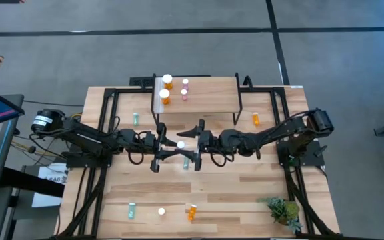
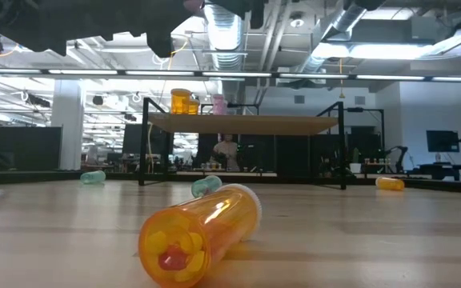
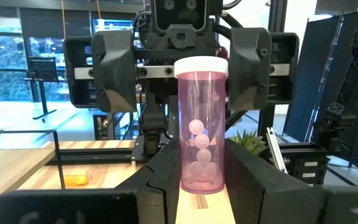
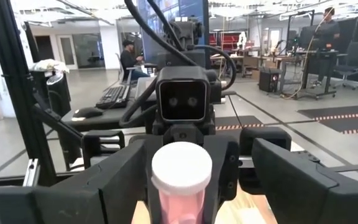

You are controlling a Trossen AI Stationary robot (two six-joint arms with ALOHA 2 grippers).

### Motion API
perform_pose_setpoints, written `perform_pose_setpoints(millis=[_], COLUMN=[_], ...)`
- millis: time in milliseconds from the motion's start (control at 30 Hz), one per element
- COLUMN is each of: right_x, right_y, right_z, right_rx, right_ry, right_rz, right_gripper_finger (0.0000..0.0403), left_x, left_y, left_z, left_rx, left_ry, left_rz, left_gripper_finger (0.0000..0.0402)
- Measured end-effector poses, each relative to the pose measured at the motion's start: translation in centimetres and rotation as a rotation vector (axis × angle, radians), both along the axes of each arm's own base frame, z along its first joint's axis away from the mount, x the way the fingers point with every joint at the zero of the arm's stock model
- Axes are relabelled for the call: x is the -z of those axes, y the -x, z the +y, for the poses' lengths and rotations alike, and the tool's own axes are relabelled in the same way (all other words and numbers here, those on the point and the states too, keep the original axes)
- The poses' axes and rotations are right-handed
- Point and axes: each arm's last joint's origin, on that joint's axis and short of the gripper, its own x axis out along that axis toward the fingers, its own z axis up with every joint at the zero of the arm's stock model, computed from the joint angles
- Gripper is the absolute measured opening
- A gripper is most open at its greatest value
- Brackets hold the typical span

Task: Pick and place medicine bottles onto shelf by color
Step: Put the small pink pill bottle aligned with the other small pink bottles on the shelf

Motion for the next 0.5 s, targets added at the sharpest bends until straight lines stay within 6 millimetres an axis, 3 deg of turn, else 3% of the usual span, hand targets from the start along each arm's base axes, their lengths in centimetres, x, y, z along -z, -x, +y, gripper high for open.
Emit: perform_pose_setpoints(millis=[500], right_x=[0.12], right_y=[-0.01], right_z=[0.01], right_rx=[-0.002], right_ry=[0.003], right_rz=[0.012], right_gripper_finger=[0.0249], left_x=[-0.01], left_y=[0.00], left_z=[0.01], left_rx=[-0.002], left_ry=[0.003], left_rz=[-0.001], left_gripper_finger=[0.0087])
